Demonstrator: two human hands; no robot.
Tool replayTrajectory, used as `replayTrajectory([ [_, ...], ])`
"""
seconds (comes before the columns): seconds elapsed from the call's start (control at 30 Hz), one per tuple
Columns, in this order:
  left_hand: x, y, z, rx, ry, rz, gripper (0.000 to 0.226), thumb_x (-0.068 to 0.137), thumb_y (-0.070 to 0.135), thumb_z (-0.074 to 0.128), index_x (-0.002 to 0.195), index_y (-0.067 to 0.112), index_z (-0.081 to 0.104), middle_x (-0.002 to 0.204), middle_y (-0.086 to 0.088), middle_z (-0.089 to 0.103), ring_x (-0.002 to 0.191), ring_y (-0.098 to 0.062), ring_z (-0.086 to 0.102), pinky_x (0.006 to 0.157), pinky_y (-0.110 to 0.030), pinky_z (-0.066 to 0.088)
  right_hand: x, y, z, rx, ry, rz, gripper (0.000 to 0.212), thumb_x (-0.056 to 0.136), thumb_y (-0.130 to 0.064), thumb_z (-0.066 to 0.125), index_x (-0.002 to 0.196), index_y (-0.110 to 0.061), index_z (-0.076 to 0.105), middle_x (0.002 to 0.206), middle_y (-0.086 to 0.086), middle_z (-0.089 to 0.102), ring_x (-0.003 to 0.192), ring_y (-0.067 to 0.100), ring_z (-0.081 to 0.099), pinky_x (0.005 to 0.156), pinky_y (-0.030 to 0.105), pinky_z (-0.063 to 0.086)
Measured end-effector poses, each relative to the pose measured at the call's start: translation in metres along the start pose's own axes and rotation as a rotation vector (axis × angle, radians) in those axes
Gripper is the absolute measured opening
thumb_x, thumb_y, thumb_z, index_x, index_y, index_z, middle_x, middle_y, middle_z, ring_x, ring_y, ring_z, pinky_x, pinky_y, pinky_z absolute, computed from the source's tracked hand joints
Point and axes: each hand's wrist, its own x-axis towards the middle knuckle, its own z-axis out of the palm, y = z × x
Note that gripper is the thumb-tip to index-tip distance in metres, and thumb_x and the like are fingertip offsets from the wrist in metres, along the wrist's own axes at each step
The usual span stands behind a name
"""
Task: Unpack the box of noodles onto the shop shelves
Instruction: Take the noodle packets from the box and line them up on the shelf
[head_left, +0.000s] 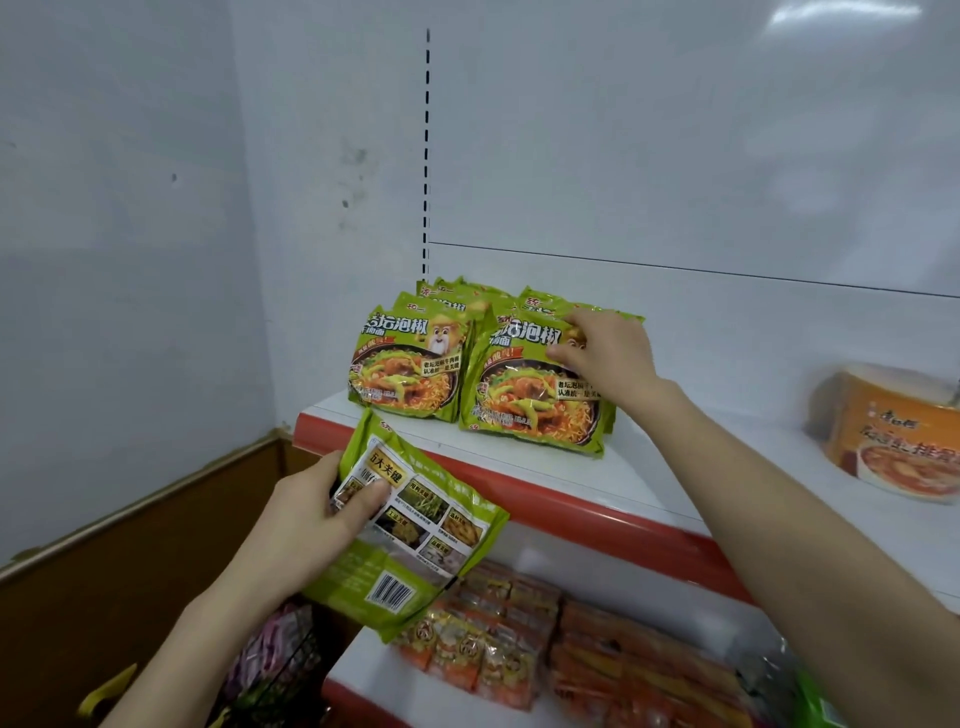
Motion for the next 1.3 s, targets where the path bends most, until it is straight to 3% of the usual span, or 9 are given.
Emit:
replayTrajectory([
  [0.3, -0.005, -0.001, -0.003, 0.023, 0.005, -0.010, 0.009, 0.087, 0.032, 0.057, 0.094, 0.035, 0.052, 0.085, 0.024, 0.058, 0.080, 0.003, 0.057, 0.064, -0.013, 0.040, -0.006, 0.003, 0.017, -0.033, -0.046, -0.016, 0.050, 0.087, -0.043, 0.056, 0.128, -0.016, 0.049, 0.121, 0.005, 0.060, 0.116, 0.027, 0.052, 0.108, 0.050, 0.027],
  [0.63, -0.009, 0.012, -0.008, 0.009, 0.032, 0.079, 0.010, 0.086, 0.036, 0.060, 0.089, 0.039, 0.051, 0.084, 0.020, 0.062, 0.081, -0.007, 0.062, 0.067, -0.017, 0.043, -0.010, 0.011, 0.020, 0.004, -0.023, 0.052, 0.054, 0.085, -0.045, 0.059, 0.128, -0.014, 0.048, 0.120, 0.006, 0.061, 0.113, 0.029, 0.053, 0.096, 0.045, 0.041],
  [0.77, -0.014, 0.018, -0.017, -0.025, 0.070, 0.108, 0.014, 0.072, 0.050, 0.051, 0.085, 0.045, 0.050, 0.086, 0.018, 0.065, 0.081, -0.013, 0.064, 0.071, -0.025, 0.048, -0.018, -0.004, 0.009, 0.087, 0.111, 0.068, 0.047, 0.088, -0.037, 0.057, 0.125, -0.009, 0.052, 0.127, 0.011, 0.055, 0.120, 0.029, 0.045, 0.099, 0.040, 0.036],
  [0.87, -0.019, 0.028, -0.026, -0.051, 0.093, 0.188, 0.019, 0.069, 0.057, 0.053, 0.081, 0.043, 0.052, 0.079, 0.014, 0.067, 0.077, -0.009, 0.063, 0.065, -0.024, 0.047, -0.035, -0.025, -0.006, 0.424, 0.221, 0.049, 0.025, 0.091, -0.031, 0.054, 0.095, -0.009, 0.067, 0.094, 0.005, 0.068, 0.091, 0.018, 0.059, 0.088, 0.038, 0.047],
  [0.97, -0.021, 0.041, -0.033, -0.085, 0.122, 0.319, 0.026, 0.065, 0.063, 0.052, 0.082, 0.042, 0.054, 0.093, 0.022, 0.062, 0.082, -0.001, 0.060, 0.064, -0.018, 0.045, -0.052, -0.046, -0.024, 0.684, 0.012, 0.114, 0.034, 0.089, -0.036, 0.057, 0.068, -0.010, 0.062, 0.060, 0.000, 0.065, 0.054, 0.011, 0.061, 0.067, 0.030, 0.051],
  [1.03, -0.021, 0.049, -0.035, -0.067, 0.161, 0.454, 0.028, 0.069, 0.058, 0.057, 0.090, 0.040, 0.056, 0.088, 0.021, 0.064, 0.083, 0.005, 0.058, 0.068, -0.011, 0.044, -0.062, -0.054, -0.037, 0.774, -0.292, 0.255, 0.042, 0.086, -0.049, 0.055, 0.077, -0.008, 0.063, 0.061, 0.000, 0.062, 0.043, 0.009, 0.055, 0.048, 0.021, 0.045],
  [1.1, -0.020, 0.058, -0.034, 0.014, 0.222, 0.626, 0.037, 0.075, 0.052, 0.058, 0.104, 0.030, 0.053, 0.088, 0.022, 0.058, 0.084, 0.004, 0.054, 0.074, -0.004, 0.038, -0.070, -0.058, -0.048, 0.810, -0.589, 0.373, 0.054, 0.082, -0.061, 0.049, 0.100, -0.011, 0.061, 0.076, 0.000, 0.061, 0.048, 0.011, 0.056, 0.041, 0.016, 0.041],
  [1.2, -0.018, 0.070, -0.029, 0.140, 0.294, 0.888, 0.035, 0.085, 0.041, 0.056, 0.108, 0.016, 0.051, 0.095, -0.001, 0.063, 0.088, -0.014, 0.054, 0.080, -0.021, 0.043, -0.084, -0.058, -0.062, 0.988, -0.823, 0.413, 0.056, 0.075, -0.065, 0.049, 0.107, -0.021, 0.060, 0.090, 0.004, 0.070, 0.065, 0.019, 0.069, 0.046, 0.019, 0.050],
  [1.3, -0.014, 0.069, -0.021, 0.218, 0.282, 1.012, 0.032, 0.086, 0.038, 0.054, 0.110, 0.017, 0.051, 0.096, -0.009, 0.065, 0.095, -0.020, 0.055, 0.092, -0.047, 0.043, -0.097, -0.055, -0.075, 1.107, -0.692, 0.386, 0.025, 0.085, -0.041, 0.054, 0.091, -0.020, 0.065, 0.075, -0.003, 0.070, 0.061, 0.008, 0.066, 0.049, 0.020, 0.051],
])
